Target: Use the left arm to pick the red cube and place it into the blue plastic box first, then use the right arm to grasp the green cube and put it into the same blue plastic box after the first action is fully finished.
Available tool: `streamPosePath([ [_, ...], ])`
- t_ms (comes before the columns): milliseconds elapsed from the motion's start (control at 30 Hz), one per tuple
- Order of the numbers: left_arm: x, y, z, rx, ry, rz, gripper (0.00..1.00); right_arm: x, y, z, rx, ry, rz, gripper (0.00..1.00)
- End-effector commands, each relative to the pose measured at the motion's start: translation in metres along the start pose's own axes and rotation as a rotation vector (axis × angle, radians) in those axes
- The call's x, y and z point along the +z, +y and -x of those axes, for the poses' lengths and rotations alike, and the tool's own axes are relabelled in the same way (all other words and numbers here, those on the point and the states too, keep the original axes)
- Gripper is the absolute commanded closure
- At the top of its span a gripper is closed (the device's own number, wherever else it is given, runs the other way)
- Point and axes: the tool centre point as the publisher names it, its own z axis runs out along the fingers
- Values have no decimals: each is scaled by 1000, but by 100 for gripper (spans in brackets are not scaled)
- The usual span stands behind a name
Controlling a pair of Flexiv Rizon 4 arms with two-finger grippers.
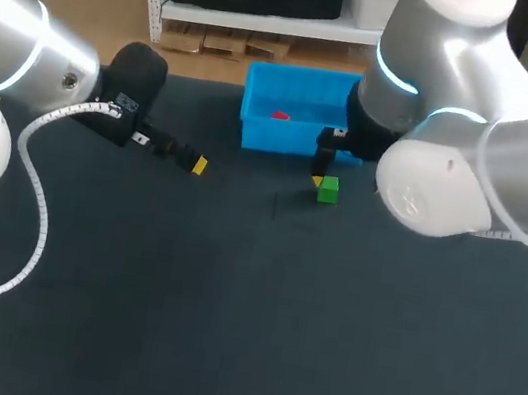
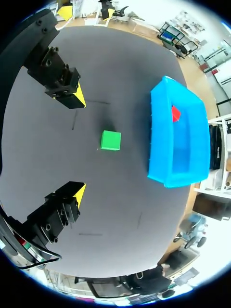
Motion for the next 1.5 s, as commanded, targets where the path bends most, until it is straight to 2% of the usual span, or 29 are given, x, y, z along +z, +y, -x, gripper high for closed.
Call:
streamPosePath([
  [33,0,2,-1,2,-5,-7,0,17,7,6,-9,0,-6,0],
  [467,0,2,-1,2,-5,-7,0,46,18,22,-47,1,-25,0],
  [833,0,2,-1,2,-5,-7,0,64,7,38,-60,1,-37,0],
  [1500,0,2,-1,2,-5,-7,0,76,1,38,-65,22,-54,0],
])
